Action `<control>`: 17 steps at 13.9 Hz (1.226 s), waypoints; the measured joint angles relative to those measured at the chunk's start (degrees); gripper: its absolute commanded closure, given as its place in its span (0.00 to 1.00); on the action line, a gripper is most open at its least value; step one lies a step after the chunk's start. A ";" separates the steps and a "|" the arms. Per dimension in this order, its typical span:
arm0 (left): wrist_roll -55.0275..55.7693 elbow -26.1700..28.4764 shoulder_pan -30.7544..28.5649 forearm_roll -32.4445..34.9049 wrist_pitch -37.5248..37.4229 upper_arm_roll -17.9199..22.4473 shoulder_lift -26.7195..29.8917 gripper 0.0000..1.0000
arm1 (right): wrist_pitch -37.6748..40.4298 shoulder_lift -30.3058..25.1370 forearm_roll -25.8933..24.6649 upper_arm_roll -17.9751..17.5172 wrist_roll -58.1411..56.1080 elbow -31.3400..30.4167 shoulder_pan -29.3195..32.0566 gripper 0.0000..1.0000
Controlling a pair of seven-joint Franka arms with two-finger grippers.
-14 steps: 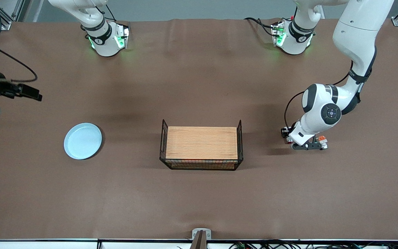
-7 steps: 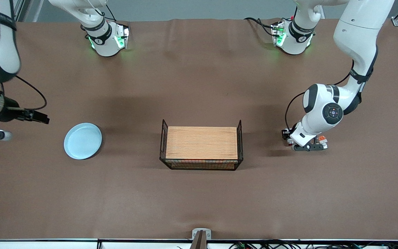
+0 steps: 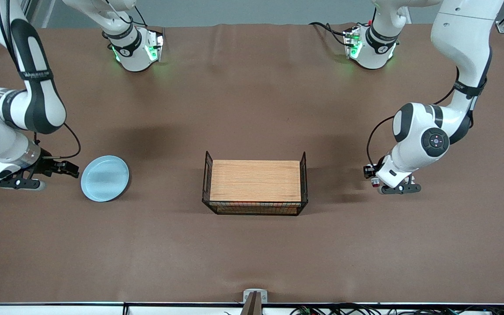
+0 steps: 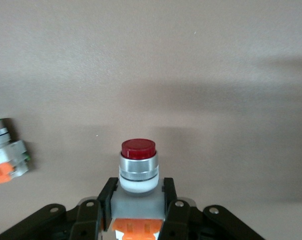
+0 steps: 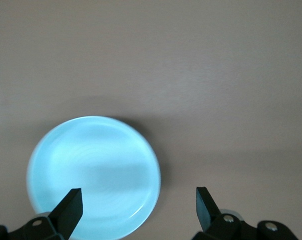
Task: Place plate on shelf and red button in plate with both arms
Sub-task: 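Grasp the rim of the light blue plate with the right gripper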
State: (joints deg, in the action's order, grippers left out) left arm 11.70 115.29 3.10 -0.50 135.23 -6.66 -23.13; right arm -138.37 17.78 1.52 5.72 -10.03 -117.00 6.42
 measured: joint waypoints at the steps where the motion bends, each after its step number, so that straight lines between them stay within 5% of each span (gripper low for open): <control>1: 0.21 -1.55 0.00 0.00 -2.61 0.00 0.24 0.72 | -2.23 1.82 1.01 0.01 -1.96 -0.12 0.88 0.00; 5: 1.59 -6.18 0.01 0.00 -9.03 -0.01 0.50 0.72 | -5.51 6.93 6.07 0.00 -7.71 -0.60 2.30 0.00; 12: 3.06 -10.37 0.14 0.00 -14.22 -0.15 0.49 0.72 | -5.58 8.93 6.46 -0.10 -8.18 -1.50 2.30 0.01; 17: 3.88 -11.72 0.25 0.00 -14.56 -0.22 0.42 0.72 | -6.02 10.41 6.47 -0.12 -8.25 -1.50 2.30 0.14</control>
State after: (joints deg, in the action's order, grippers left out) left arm 15.58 103.57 3.35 -0.50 120.67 -6.88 -22.71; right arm -144.39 28.19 7.99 5.60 -18.28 -118.50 8.72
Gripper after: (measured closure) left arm 0.586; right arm 0.022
